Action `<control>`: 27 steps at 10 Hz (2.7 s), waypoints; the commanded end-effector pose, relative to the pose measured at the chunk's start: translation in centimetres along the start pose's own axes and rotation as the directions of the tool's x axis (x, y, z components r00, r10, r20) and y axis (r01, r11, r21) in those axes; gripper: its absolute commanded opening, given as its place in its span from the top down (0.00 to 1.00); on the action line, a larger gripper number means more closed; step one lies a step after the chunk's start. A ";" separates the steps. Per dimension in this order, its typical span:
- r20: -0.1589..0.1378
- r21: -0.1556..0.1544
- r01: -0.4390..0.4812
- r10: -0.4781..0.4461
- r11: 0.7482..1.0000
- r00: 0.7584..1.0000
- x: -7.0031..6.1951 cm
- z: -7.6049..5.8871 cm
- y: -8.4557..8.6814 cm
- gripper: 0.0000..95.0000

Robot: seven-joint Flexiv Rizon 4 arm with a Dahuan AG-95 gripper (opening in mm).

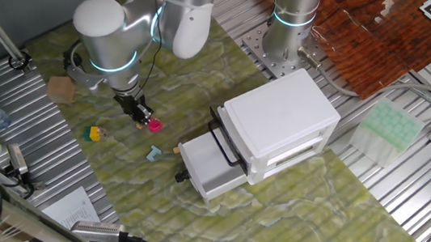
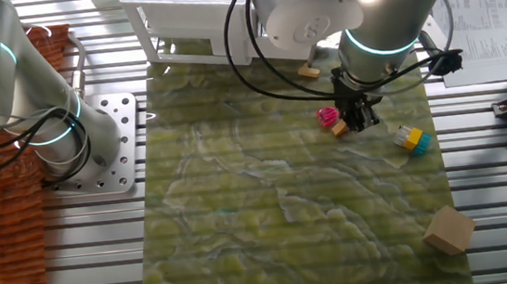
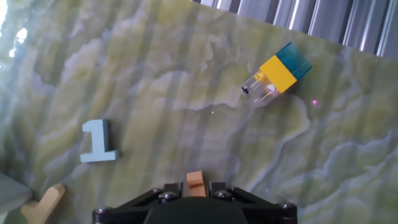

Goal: Put things in the drawer

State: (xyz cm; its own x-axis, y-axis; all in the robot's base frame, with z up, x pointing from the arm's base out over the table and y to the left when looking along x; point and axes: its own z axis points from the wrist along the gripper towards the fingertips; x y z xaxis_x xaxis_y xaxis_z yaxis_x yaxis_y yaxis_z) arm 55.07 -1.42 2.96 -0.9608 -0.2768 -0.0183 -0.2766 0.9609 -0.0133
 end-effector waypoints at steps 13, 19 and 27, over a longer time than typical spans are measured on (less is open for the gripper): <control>-0.012 0.015 0.011 -0.011 1.000 1.000 0.5 0.2 -0.1 1.00; -0.012 0.015 0.011 -0.011 1.000 1.000 0.5 0.2 -0.1 1.00; -0.012 0.015 0.011 -0.011 1.000 1.000 0.5 0.2 -0.1 1.00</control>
State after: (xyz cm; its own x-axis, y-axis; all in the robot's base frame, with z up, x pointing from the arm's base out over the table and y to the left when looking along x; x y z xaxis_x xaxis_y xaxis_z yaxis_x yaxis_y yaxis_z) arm 54.58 -1.61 2.73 -0.9578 -0.2873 -0.0064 -0.2871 0.9575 -0.0278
